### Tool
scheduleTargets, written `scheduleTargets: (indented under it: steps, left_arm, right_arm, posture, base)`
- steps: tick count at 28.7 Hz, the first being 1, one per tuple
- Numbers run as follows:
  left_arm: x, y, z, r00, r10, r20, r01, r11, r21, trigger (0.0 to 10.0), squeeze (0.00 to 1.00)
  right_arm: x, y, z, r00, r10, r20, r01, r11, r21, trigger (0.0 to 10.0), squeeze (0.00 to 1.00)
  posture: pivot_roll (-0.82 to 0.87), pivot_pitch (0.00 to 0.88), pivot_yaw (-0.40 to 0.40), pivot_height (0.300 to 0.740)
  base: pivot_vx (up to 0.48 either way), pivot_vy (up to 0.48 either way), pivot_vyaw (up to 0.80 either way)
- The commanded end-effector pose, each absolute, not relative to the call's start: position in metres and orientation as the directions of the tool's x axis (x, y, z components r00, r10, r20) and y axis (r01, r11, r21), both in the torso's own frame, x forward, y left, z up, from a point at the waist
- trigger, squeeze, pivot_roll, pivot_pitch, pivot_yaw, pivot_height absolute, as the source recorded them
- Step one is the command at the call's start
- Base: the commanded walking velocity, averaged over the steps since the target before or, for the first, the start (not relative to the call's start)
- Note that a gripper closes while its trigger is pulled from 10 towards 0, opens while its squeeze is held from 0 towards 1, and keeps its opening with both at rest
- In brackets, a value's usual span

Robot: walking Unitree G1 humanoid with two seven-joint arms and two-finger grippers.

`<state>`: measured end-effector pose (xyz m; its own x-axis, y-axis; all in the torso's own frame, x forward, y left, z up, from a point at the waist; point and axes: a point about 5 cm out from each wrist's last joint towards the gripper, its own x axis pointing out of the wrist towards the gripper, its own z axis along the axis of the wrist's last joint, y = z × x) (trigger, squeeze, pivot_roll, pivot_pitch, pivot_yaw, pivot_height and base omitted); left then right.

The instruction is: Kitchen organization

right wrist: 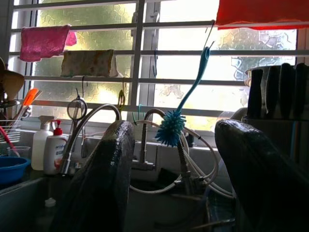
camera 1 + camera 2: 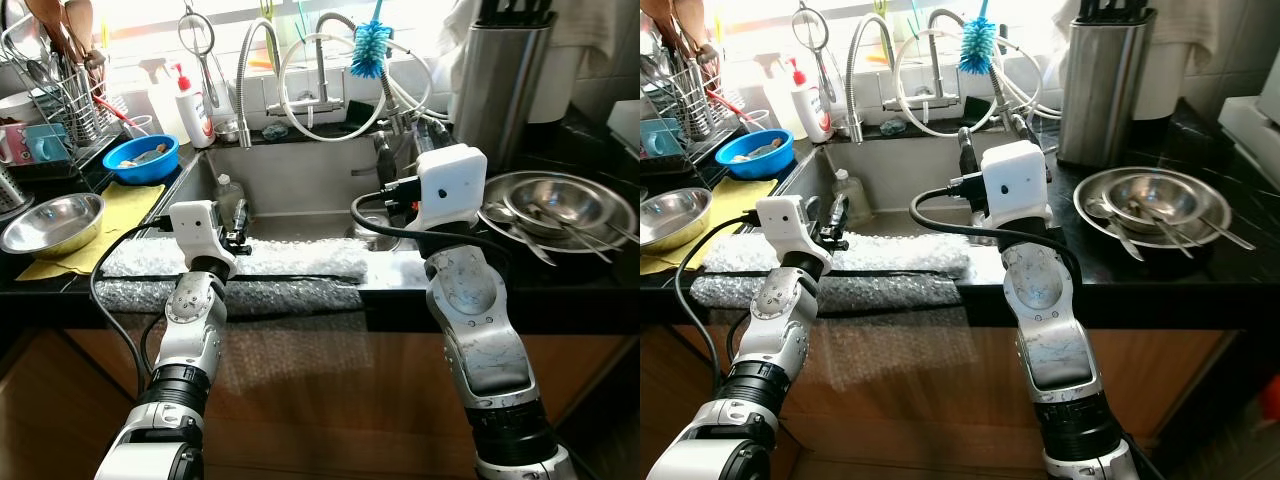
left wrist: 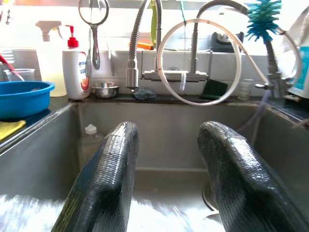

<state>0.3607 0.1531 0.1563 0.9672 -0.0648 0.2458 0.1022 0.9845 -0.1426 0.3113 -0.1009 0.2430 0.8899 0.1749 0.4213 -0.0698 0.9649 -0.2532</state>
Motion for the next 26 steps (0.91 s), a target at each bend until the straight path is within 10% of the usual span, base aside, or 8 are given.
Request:
scheduleTargets:
  steps: [1,26]
  left_arm:
    - [0.361,0.162,0.162,0.966,-0.053,0.254,0.089,0.988,-0.13,10.0,0.0]
    - [0.36,0.158,0.155,0.971,-0.096,0.219,0.121,0.987,-0.104,10.0,0.0]
  right_arm:
    - [0.314,-0.098,0.248,0.883,0.181,0.432,-0.075,0.965,-0.251,10.0,0.0]
    - [0.319,-0.109,0.238,0.916,0.108,0.387,-0.033,0.98,-0.195,10.0,0.0]
  posture:
    - [-0.12,0.0,0.179,0.74]
    - [-0.12,0.0,0.181,0.74]
  base:
    - [0.0,0.39,0.0]
    - [0.0,0.106,0.0]
